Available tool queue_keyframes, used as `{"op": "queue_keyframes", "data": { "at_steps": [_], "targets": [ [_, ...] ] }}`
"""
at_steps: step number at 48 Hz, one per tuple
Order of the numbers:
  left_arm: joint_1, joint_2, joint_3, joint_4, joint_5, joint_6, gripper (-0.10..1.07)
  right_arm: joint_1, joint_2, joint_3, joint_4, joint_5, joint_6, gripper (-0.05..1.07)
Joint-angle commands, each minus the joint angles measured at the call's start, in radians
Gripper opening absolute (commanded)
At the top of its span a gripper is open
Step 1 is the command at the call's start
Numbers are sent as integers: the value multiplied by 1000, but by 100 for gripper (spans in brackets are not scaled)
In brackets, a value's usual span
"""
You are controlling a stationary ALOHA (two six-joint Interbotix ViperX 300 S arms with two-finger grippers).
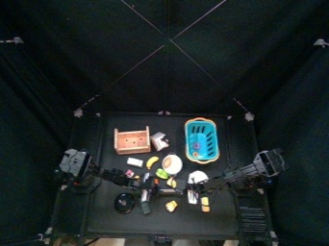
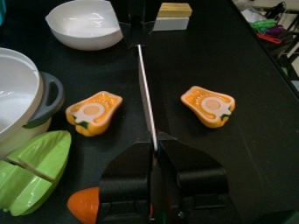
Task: Place cleaver back in holder
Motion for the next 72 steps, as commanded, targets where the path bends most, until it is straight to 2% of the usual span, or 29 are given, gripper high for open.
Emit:
{"op": "queue_keyframes", "data": {
  "at_steps": [1, 14, 28, 35, 46, 53, 64, 72],
  "targets": [
    [-2, -25, -23, 3, -9, 2, 46, -9, -32, -26, -3, -6, 0, 47],
    [0, -48, -23, 3, -15, 0, 51, -9, -49, -41, 2, 23, -2, 47],
    [25, -69, -17, -37, -35, -2, 84, -9, -87, -46, 15, 51, 2, 47],
    [37, -106, 8, -69, -95, 2, 93, -11, -118, -44, 58, 60, 2, 47],
    [57, -210, 94, -86, -238, 0, 93, -34, -166, -72, 112, 146, 3, 47],
    [86, -281, 129, -115, -242, 5, 93, -81, -184, -127, 160, 233, 3, 47],
    [166, -422, 196, -118, -249, 34, 93, -156, -190, -229, 221, 344, -2, 47],
    [235, -554, 253, -117, -230, 40, 93, -235, -192, -334, 285, 489, -2, 47]
  ]
}}
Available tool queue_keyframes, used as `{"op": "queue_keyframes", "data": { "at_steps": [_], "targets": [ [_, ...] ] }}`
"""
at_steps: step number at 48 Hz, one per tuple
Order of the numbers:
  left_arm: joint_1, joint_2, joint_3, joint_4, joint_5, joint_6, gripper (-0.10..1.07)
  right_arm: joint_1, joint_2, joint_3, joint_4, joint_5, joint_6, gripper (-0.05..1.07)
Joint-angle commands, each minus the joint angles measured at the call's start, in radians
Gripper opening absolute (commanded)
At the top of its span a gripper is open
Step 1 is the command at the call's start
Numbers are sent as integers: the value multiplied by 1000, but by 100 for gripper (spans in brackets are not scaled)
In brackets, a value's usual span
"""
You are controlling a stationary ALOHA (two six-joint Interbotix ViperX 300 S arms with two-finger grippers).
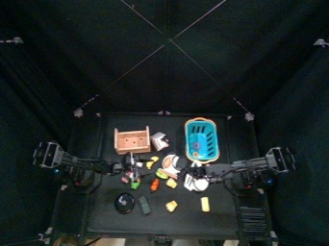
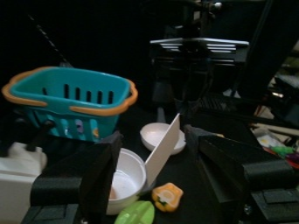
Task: Place cleaver back in holder
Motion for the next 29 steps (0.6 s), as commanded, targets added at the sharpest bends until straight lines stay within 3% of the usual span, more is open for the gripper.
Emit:
{"op": "queue_keyframes", "data": {
  "at_steps": [1, 12, 19, 29],
  "targets": [
    [41, -89, 15, 3, 8, 3, 93, -48, -26, -84, 34, 81, -2, 47],
    [112, -236, 86, 26, 87, 14, 93, -155, 12, -238, 129, 224, 0, 47],
    [112, -242, 100, 60, 124, 12, 93, -212, 66, -334, 166, 318, -3, 47],
    [109, -242, 121, 83, 143, 14, 93, -273, 193, -540, 173, 512, -20, 47]
  ]
}}
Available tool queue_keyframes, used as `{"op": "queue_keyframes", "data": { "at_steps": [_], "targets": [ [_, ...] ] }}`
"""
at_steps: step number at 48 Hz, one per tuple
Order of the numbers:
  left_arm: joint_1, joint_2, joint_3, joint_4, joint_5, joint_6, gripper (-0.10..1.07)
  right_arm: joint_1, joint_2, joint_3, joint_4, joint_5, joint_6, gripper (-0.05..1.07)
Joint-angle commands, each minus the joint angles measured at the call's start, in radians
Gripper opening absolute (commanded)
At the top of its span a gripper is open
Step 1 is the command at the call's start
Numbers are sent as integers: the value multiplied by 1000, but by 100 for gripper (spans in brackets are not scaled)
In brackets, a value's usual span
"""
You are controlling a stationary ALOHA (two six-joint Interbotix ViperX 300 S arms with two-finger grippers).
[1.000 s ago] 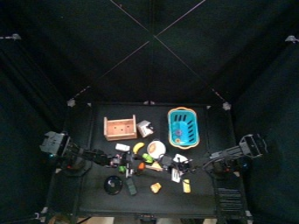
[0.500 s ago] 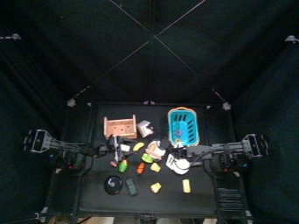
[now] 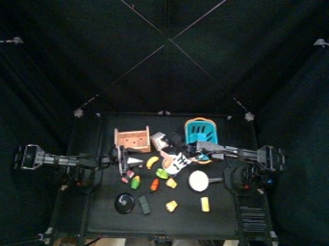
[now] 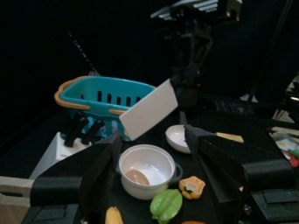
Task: Place cleaver back in holder
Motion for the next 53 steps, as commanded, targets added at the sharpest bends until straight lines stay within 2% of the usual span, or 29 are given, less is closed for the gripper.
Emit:
{"op": "queue_keyframes", "data": {
  "at_steps": [1, 9, 17, 28, 53],
  "targets": [
    [-2, -2, -2, 14, 2, 2, 93, -29, 41, -130, 3, 89, -9, 47],
    [-2, -3, 5, 26, 2, 0, 93, -94, 127, -262, 28, 212, -66, 47],
    [-2, -3, 12, 28, 6, 0, 93, -164, 201, -339, 98, 270, -117, 47],
    [-2, -3, 21, 26, 6, 0, 93, -212, 255, -380, 121, 296, -160, 47],
    [-2, -3, 26, 26, 6, 0, 93, -218, 328, -437, 126, 336, -179, 47]
  ]
}}
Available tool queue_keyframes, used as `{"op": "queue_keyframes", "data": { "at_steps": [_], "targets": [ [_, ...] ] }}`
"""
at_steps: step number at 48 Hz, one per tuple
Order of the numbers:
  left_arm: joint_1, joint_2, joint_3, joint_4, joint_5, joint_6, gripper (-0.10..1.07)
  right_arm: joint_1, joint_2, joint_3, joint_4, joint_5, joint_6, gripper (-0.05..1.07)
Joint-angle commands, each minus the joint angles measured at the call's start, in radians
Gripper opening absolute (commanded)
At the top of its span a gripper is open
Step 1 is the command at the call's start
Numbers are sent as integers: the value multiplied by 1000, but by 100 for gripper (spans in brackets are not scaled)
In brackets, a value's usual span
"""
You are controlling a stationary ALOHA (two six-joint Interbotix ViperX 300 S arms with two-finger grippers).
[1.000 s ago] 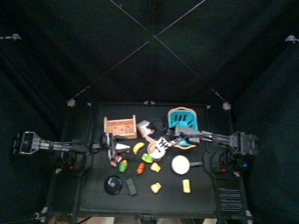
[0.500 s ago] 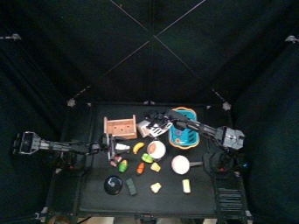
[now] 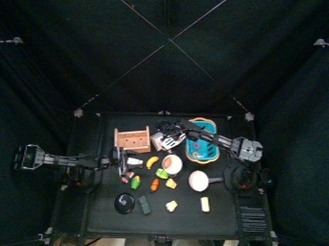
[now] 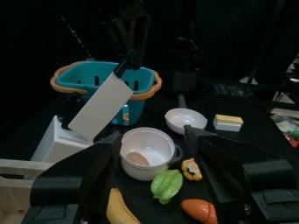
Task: Place cleaver back in holder
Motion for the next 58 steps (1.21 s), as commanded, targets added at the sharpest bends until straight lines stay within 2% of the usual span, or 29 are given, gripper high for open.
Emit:
{"op": "queue_keyframes", "data": {
  "at_steps": [1, 22, 58],
  "targets": [
    [0, -2, -11, 3, -5, 2, 93, -5, -12, -43, 0, 8, -2, 47],
    [0, -2, -6, 2, -5, 2, 93, -8, 12, -64, -21, 51, -6, 47],
    [0, -2, -5, 2, -5, 2, 93, -17, 41, -95, -21, 54, -8, 47]
  ]
}}
